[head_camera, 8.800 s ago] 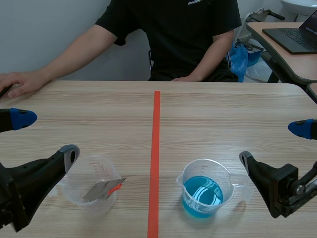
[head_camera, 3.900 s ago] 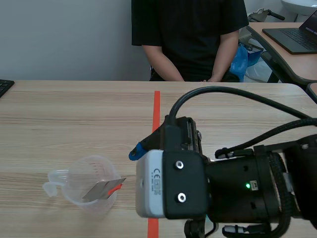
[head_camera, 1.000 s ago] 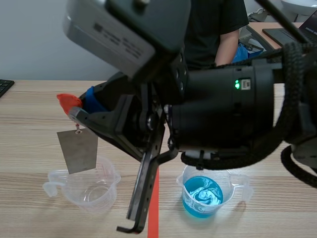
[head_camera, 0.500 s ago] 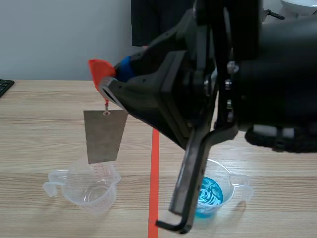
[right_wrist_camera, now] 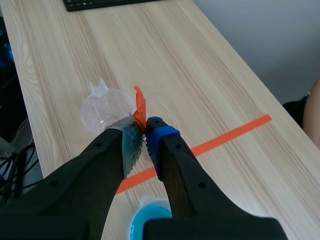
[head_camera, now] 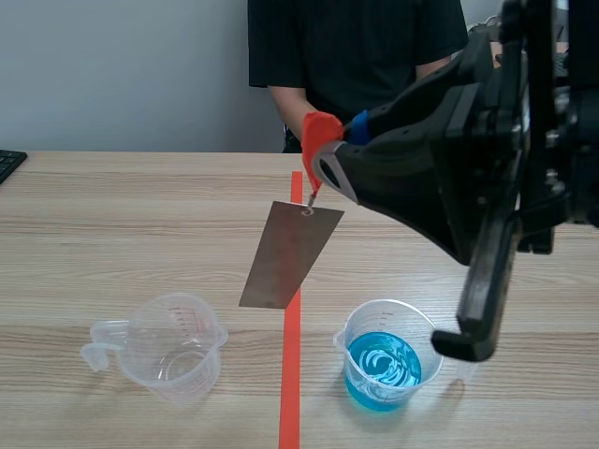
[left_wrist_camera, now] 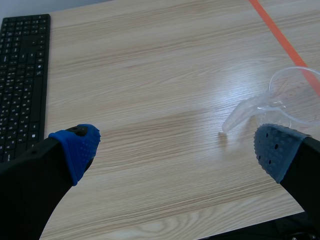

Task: Do the redox reaction experiment.
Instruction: 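Move the plate over the blue solution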

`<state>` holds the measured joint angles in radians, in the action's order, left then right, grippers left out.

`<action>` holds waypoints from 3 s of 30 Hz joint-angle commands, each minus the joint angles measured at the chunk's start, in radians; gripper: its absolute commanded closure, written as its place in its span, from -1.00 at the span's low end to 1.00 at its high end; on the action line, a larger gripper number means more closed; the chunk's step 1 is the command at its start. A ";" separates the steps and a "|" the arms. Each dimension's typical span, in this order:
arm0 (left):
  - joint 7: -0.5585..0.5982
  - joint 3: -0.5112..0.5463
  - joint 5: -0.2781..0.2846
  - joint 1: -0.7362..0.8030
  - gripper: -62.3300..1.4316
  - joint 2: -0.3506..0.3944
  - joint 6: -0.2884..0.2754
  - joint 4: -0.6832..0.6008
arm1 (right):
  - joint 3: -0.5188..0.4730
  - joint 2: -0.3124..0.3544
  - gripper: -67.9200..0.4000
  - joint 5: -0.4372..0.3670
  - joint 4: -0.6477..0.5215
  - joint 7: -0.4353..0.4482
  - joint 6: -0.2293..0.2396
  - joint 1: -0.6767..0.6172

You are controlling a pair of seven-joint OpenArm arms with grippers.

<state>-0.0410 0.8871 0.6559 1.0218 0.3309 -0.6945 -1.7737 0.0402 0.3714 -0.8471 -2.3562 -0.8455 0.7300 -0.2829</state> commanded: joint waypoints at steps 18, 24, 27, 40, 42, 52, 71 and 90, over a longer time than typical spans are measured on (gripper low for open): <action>0.006 0.011 0.014 -0.045 -1.00 0.008 -0.002 -0.017 | -0.297 -0.003 0.94 -0.361 -0.005 -0.188 0.004 0.011; 0.006 0.011 0.014 -0.045 -1.00 0.008 -0.002 -0.017 | -0.387 -0.003 0.94 -0.468 -0.005 -0.265 0.006 0.011; 0.006 0.011 0.014 -0.045 -1.00 0.008 -0.002 -0.017 | -0.428 -0.003 0.94 -0.541 -0.005 -0.310 0.016 0.011; 0.006 0.010 0.014 -0.045 -1.00 0.014 -0.002 -0.017 | -0.598 0.006 0.94 -0.668 -0.005 -0.428 0.016 -0.031; 0.007 0.010 0.015 -0.045 -1.00 0.019 -0.002 -0.017 | -0.615 0.013 0.94 -0.668 -0.005 -0.428 0.016 -0.034; -0.005 0.009 0.014 -0.078 -1.00 0.022 -0.002 -0.017 | -0.624 0.081 0.94 -0.668 -0.005 -0.421 0.016 -0.072; -0.009 0.009 0.014 -0.077 -1.00 0.117 -0.002 -0.032 | -0.624 0.092 0.94 -0.668 -0.005 -0.412 0.016 -0.072; 0.003 -0.348 0.032 -0.318 -1.00 0.221 -0.002 -0.106 | -0.624 0.092 0.94 -0.668 -0.005 -0.408 0.016 -0.072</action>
<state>-0.0525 0.5381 0.6777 0.7086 0.5575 -0.6945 -1.8763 -0.5812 0.4572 -1.5105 -2.3562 -1.2690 0.7341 -0.3607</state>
